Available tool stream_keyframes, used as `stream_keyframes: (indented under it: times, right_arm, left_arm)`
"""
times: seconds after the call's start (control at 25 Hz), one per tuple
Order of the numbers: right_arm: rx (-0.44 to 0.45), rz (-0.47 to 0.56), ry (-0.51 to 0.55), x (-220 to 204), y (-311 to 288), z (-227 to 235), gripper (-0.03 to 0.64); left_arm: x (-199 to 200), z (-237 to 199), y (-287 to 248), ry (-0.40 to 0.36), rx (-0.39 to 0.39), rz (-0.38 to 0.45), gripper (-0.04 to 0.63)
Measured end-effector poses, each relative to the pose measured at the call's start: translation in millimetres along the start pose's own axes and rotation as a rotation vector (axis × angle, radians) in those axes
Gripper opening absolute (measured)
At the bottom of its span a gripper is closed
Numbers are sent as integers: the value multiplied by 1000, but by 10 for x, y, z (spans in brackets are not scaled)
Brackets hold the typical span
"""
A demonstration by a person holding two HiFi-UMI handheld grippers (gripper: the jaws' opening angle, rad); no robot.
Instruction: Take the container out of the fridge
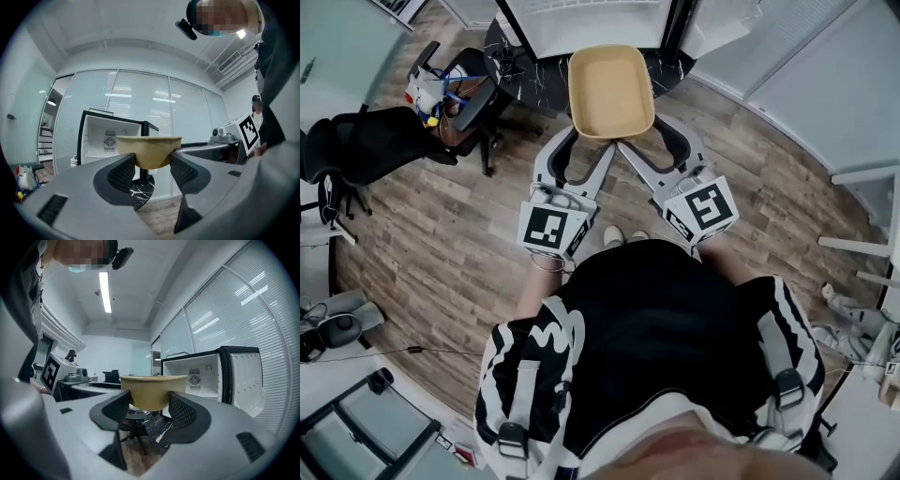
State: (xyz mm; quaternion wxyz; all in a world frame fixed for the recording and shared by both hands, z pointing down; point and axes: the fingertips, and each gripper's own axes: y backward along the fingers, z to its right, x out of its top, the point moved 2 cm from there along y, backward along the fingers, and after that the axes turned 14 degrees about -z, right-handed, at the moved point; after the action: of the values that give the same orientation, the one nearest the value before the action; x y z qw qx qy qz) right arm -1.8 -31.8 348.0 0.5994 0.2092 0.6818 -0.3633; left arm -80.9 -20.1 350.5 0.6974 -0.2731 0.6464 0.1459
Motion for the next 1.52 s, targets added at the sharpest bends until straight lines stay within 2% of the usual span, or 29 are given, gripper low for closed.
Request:
stream_keyframes:
  times: [0.52,0.72,1.4,1.52]
  right_arm:
    - [27,10,6,-49,318,83,272]
    - [30,13,-3,-85,399,79,272]
    - [19,17,-13,-65,420,93,268]
    - [18,17,-16,-68,407,98,270]
  left_arm:
    - [32,325,-9,22,42,-16,238]
    - [50,441,3,31,29,-13,238]
    - [39,429,-11,12,20,2,238]
    - [53,428,-17,27,17,-12,238]
